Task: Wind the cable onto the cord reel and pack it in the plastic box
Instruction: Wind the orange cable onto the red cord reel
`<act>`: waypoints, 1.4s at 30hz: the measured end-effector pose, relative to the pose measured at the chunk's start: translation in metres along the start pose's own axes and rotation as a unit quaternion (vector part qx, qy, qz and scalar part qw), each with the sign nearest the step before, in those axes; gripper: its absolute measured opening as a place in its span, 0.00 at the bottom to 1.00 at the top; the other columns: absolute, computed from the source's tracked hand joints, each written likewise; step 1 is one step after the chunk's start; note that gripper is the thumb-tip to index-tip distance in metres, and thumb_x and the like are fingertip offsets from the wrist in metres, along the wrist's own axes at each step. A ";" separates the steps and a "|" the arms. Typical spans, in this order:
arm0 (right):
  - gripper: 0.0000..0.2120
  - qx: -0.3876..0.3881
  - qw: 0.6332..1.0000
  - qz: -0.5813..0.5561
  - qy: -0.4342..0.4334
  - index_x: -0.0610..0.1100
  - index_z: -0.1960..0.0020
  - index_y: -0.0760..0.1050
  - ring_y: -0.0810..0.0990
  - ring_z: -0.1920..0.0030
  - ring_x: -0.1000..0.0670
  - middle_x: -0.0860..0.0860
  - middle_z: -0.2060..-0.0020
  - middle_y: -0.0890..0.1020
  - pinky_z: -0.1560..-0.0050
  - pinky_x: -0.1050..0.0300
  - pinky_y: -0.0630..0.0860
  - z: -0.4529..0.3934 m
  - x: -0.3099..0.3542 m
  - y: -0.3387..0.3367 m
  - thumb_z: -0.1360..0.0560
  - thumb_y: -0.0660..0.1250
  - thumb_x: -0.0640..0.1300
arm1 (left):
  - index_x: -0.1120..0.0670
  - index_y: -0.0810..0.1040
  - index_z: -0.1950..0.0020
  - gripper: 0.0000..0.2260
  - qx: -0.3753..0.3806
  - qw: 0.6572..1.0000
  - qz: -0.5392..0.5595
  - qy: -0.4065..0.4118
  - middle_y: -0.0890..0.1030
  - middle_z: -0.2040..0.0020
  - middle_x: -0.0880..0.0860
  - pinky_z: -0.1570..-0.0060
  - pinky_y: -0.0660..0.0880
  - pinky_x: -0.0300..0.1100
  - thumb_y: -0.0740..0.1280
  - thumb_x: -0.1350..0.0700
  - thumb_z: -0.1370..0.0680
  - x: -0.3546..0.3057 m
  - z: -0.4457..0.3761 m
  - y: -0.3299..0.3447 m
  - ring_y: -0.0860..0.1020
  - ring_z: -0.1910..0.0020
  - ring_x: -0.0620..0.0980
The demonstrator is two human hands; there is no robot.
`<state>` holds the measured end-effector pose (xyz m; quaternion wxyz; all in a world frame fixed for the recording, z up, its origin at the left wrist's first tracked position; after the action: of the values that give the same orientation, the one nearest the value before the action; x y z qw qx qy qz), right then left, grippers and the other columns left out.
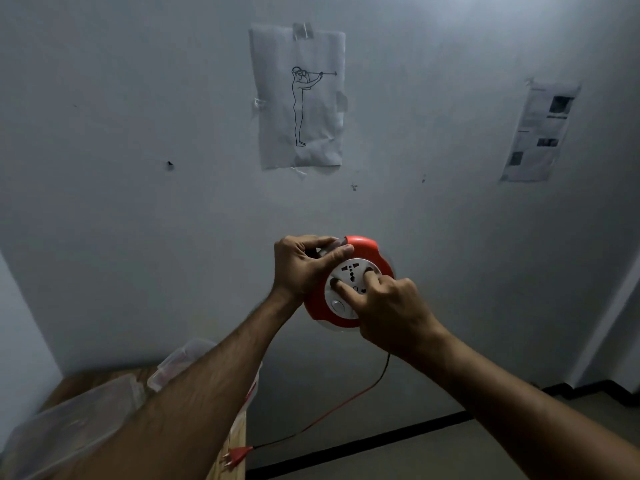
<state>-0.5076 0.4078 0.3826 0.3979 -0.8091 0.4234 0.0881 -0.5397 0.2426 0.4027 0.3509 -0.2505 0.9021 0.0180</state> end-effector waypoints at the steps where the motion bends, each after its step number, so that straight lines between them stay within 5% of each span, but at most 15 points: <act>1: 0.28 -0.009 1.000 -0.012 0.017 0.44 0.35 0.80 0.80 0.74 0.44 0.38 0.65 0.81 0.75 0.54 0.79 -0.002 -0.002 0.000 0.33 0.80 0.46 | 0.61 0.88 0.48 0.15 -0.001 1.000 -0.004 0.003 0.88 0.54 0.55 0.59 0.85 0.49 0.81 0.53 0.29 -0.002 0.000 0.000 0.87 0.58 0.47; 4: 0.29 -0.030 0.991 -0.061 0.117 0.47 0.33 0.79 0.79 0.75 0.45 0.42 0.69 0.82 0.72 0.55 0.80 -0.005 -0.009 0.003 0.34 0.77 0.48 | 0.61 0.88 0.48 0.15 -0.011 1.000 -0.009 0.005 0.88 0.54 0.55 0.58 0.85 0.47 0.81 0.53 0.29 -0.005 -0.003 -0.001 0.87 0.58 0.46; 8: 0.29 -0.071 0.962 -0.125 0.231 0.45 0.35 0.81 0.86 0.66 0.45 0.43 0.58 0.88 0.62 0.52 0.85 -0.001 -0.006 0.008 0.34 0.79 0.50 | 0.60 0.88 0.47 0.17 -0.017 0.999 -0.027 0.021 0.88 0.53 0.54 0.58 0.85 0.48 0.80 0.49 0.29 -0.007 -0.004 -0.002 0.87 0.57 0.46; 11: 0.29 -0.104 0.900 -0.202 0.372 0.46 0.35 0.81 0.88 0.61 0.48 0.45 0.53 0.88 0.58 0.54 0.86 0.005 -0.002 0.011 0.34 0.81 0.53 | 0.59 0.88 0.48 0.18 -0.030 0.999 -0.027 0.027 0.88 0.54 0.54 0.60 0.84 0.47 0.80 0.47 0.29 -0.006 -0.001 -0.001 0.86 0.58 0.46; 16: 0.31 -0.168 0.649 -0.385 0.635 0.46 0.35 0.81 0.86 0.46 0.48 0.47 0.43 0.86 0.54 0.49 0.86 0.014 0.014 0.025 0.35 0.83 0.51 | 0.59 0.88 0.49 0.16 -0.060 0.997 -0.041 0.040 0.88 0.55 0.54 0.60 0.83 0.40 0.81 0.50 0.30 -0.009 0.001 0.001 0.86 0.59 0.43; 19: 0.29 -0.169 0.417 -0.491 0.746 0.46 0.37 0.81 0.85 0.49 0.45 0.45 0.44 0.84 0.63 0.48 0.85 0.015 0.027 0.041 0.36 0.84 0.49 | 0.59 0.88 0.49 0.17 -0.048 0.996 -0.059 0.053 0.88 0.54 0.54 0.59 0.83 0.41 0.81 0.49 0.30 -0.008 0.002 0.003 0.86 0.58 0.43; 22: 0.21 -0.189 0.186 -0.594 0.759 0.39 0.43 0.78 0.84 0.66 0.48 0.40 0.55 0.85 0.71 0.59 0.79 0.007 0.038 0.043 0.31 0.81 0.44 | 0.58 0.88 0.48 0.17 -0.035 0.994 -0.077 0.065 0.88 0.54 0.53 0.60 0.83 0.41 0.81 0.48 0.30 -0.008 0.005 0.004 0.86 0.57 0.44; 27: 0.20 -0.159 0.063 -0.649 0.741 0.34 0.45 0.76 0.80 0.74 0.52 0.39 0.56 0.84 0.79 0.63 0.74 -0.001 0.037 0.042 0.27 0.77 0.47 | 0.58 0.89 0.49 0.15 -0.035 0.996 -0.060 0.062 0.88 0.55 0.53 0.62 0.83 0.45 0.81 0.50 0.30 -0.006 0.004 0.003 0.86 0.58 0.43; 30: 0.21 -0.166 0.033 -0.675 0.718 0.33 0.41 0.76 0.81 0.69 0.52 0.40 0.56 0.82 0.80 0.64 0.74 -0.004 0.032 0.042 0.25 0.76 0.46 | 0.58 0.88 0.50 0.14 -0.049 0.997 -0.036 0.038 0.88 0.55 0.51 0.62 0.84 0.47 0.81 0.51 0.30 -0.003 0.002 0.004 0.86 0.59 0.43; 34: 0.14 -0.146 0.081 -0.692 0.702 0.33 0.41 0.75 0.81 0.69 0.51 0.37 0.54 0.84 0.76 0.63 0.77 0.003 0.031 0.025 0.21 0.71 0.42 | 0.59 0.88 0.48 0.16 -0.058 0.998 -0.014 0.013 0.88 0.55 0.53 0.61 0.85 0.48 0.81 0.50 0.30 0.002 0.001 0.006 0.87 0.59 0.45; 37: 0.05 -0.129 0.209 -0.687 0.684 0.37 0.46 0.75 0.80 0.71 0.50 0.36 0.57 0.86 0.73 0.60 0.77 0.015 0.028 0.006 0.19 0.67 0.38 | 0.60 0.88 0.49 0.15 -0.060 0.998 0.001 -0.003 0.88 0.56 0.53 0.61 0.85 0.48 0.81 0.51 0.30 0.004 0.001 0.006 0.87 0.60 0.46; 38: 0.04 -0.133 0.301 -0.674 0.661 0.39 0.44 0.74 0.80 0.71 0.50 0.37 0.58 0.87 0.73 0.59 0.78 0.018 0.025 0.000 0.19 0.66 0.37 | 0.60 0.88 0.49 0.15 -0.061 0.998 0.000 -0.006 0.88 0.56 0.53 0.61 0.85 0.47 0.81 0.52 0.30 0.004 0.000 0.006 0.87 0.61 0.46; 41: 0.11 -0.128 0.777 -0.433 0.439 0.45 0.42 0.76 0.86 0.63 0.50 0.43 0.51 0.86 0.66 0.55 0.84 0.019 0.009 -0.021 0.22 0.70 0.36 | 0.60 0.88 0.49 0.14 -0.051 0.999 0.011 -0.008 0.88 0.56 0.54 0.61 0.85 0.46 0.81 0.53 0.30 0.006 -0.002 0.004 0.87 0.61 0.46; 42: 0.13 -0.103 0.884 -0.314 0.330 0.45 0.40 0.77 0.87 0.58 0.47 0.42 0.45 0.85 0.64 0.53 0.85 0.018 0.011 -0.021 0.23 0.70 0.35 | 0.60 0.88 0.49 0.14 -0.043 0.999 0.014 -0.006 0.88 0.56 0.54 0.61 0.85 0.46 0.81 0.53 0.29 0.006 -0.002 0.005 0.87 0.60 0.46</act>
<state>-0.4809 0.4204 0.3776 0.1564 -0.9185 0.2428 -0.2702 -0.5470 0.2436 0.4001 0.3454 -0.2528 0.9015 0.0631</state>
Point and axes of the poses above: each hand's wrist, its own z-axis away from the middle knuckle, its own y-axis out of the palm, x = y × z, the point moved 5 cm from there along -z, towards the middle knuckle
